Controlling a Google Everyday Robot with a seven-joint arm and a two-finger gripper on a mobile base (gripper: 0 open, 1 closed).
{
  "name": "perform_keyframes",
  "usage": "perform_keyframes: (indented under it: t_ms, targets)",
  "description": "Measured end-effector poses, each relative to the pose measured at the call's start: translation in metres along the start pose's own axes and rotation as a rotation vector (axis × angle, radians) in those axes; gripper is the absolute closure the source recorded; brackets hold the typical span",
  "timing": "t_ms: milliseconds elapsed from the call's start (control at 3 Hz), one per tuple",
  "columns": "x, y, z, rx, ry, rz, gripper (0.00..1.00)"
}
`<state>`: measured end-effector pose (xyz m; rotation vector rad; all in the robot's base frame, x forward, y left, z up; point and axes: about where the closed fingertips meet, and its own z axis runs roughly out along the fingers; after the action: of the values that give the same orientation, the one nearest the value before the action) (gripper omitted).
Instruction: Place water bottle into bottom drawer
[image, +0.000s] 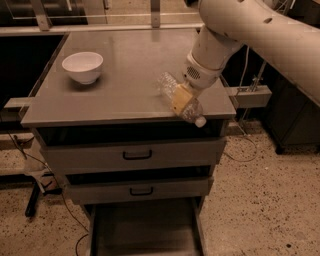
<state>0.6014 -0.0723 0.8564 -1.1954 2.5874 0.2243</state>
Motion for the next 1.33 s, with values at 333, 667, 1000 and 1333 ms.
perform_keyframes:
  t_ms: [333,667,1000,1333]
  targets:
    - [0.031,0.02,-0.027,0.011,0.019,-0.002,1.0]
    - [0.031,0.02,-0.028,0.011,0.02,-0.002,1.0]
    - [0.042,0.038,-0.043,0.051,0.032,-0.025,1.0]
    - [0.068,0.069,-0.048,0.06,0.055,-0.008,1.0]
